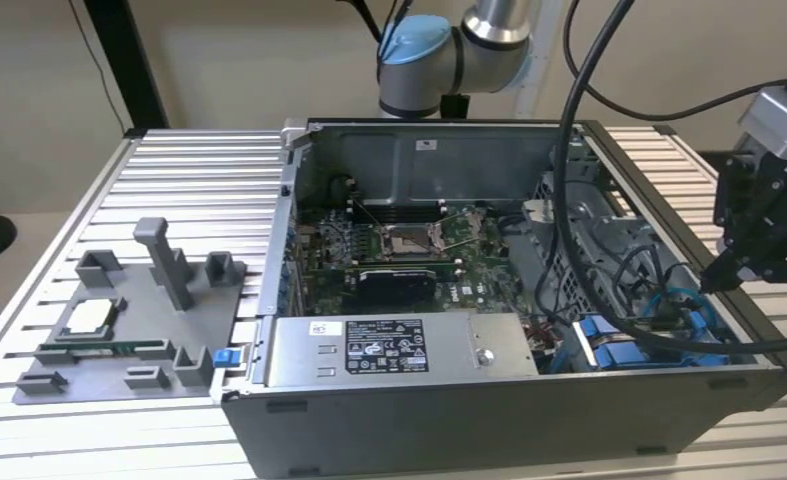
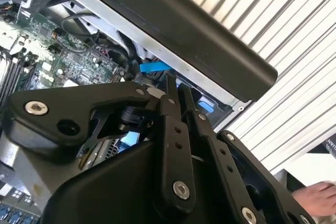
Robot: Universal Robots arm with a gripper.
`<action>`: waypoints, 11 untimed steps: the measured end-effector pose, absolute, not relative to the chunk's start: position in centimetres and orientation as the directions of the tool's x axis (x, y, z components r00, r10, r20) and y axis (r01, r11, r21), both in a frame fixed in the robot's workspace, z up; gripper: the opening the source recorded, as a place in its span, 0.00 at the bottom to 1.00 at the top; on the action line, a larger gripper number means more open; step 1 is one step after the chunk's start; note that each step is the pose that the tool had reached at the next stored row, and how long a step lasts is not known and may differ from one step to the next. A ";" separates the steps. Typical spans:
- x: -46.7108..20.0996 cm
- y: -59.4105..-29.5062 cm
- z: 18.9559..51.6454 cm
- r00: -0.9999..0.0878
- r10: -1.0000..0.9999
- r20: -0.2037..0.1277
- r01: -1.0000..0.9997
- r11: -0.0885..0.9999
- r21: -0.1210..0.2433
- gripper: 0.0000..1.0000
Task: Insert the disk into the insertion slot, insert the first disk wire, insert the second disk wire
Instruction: 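Insert the second disk wire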
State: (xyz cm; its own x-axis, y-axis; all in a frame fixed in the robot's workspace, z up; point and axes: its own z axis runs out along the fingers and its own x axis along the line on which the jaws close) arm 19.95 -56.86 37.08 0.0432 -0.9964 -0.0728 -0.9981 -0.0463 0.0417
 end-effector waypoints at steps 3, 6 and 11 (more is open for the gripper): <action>20.0 -56.9 37.1 0.043 -0.996 -0.074 -0.998 -0.046 0.042 0.00; 19.9 -56.9 37.2 0.043 -0.996 -0.074 -0.998 -0.046 0.042 0.00; 19.2 -56.9 39.0 0.044 -0.996 -0.074 -0.998 -0.046 0.036 0.00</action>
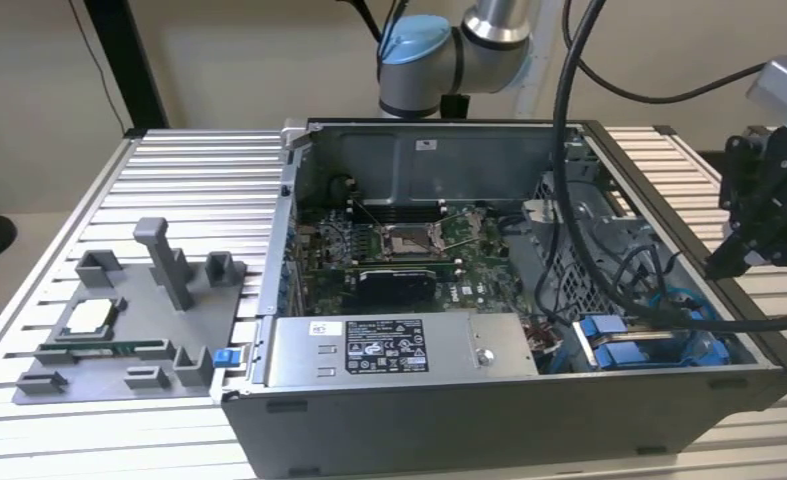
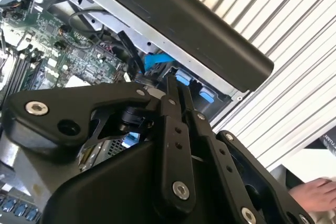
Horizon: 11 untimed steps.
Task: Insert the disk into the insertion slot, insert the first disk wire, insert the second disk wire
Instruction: 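Insert the second disk wire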
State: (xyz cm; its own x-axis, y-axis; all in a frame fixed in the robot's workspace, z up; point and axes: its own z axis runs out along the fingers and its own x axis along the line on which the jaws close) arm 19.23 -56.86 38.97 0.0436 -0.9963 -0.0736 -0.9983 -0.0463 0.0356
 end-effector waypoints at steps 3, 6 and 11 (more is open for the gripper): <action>18.7 -56.8 39.3 0.044 -0.996 -0.073 -0.999 -0.046 0.026 0.00; 18.1 -56.7 39.7 0.045 -0.996 -0.073 -0.999 -0.046 0.016 0.00; 17.0 -56.6 40.3 0.046 -0.996 -0.072 -0.999 -0.046 -0.001 0.00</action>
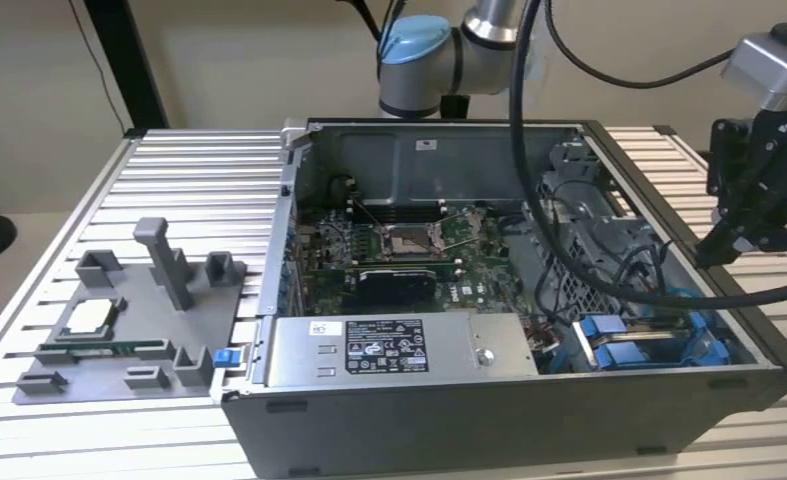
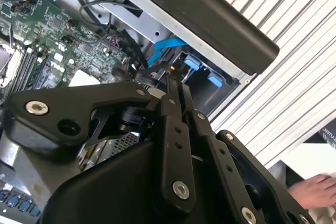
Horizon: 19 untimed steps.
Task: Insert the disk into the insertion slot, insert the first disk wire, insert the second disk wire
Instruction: 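Insert the second disk wire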
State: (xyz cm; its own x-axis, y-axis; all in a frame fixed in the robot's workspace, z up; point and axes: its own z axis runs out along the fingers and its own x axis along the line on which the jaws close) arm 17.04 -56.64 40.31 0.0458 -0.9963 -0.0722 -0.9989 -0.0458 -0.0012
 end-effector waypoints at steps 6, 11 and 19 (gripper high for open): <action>15.5 -56.6 40.8 0.048 -0.996 -0.071 -0.999 -0.046 -0.029 0.00; 14.0 -56.5 40.8 0.049 -0.996 -0.070 -0.997 -0.045 -0.056 0.00; 11.6 -56.1 40.8 0.051 -0.996 -0.067 -0.993 -0.044 -0.111 0.00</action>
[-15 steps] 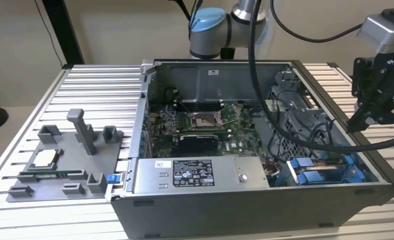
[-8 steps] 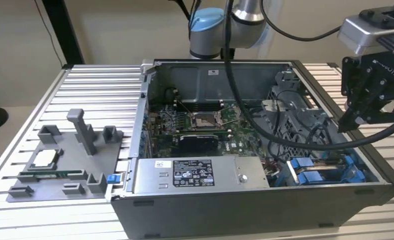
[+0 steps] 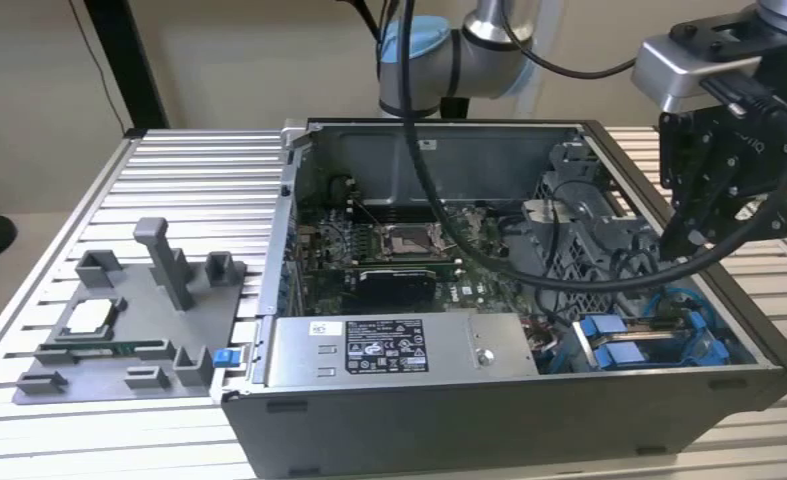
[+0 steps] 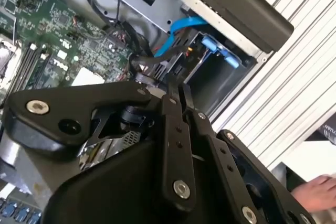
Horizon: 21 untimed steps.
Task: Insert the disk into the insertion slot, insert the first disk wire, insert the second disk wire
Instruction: 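Insert the second disk wire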
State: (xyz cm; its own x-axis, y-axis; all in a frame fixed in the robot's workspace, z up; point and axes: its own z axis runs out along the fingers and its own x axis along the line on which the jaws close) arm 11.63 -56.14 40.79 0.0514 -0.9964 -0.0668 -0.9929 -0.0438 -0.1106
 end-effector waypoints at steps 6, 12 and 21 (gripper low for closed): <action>9.5 -56.3 40.8 0.054 -0.996 -0.065 -0.989 -0.044 -0.139 0.00; 9.1 -57.2 40.4 0.060 -0.996 -0.065 -0.989 -0.050 -0.142 0.00; 9.1 -58.7 39.2 0.079 -0.995 -0.065 -0.987 -0.069 -0.142 0.00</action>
State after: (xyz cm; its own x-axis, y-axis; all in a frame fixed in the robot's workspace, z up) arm 9.13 -58.74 39.20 0.0788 -0.9948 -0.0651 -0.9874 -0.0688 -0.1425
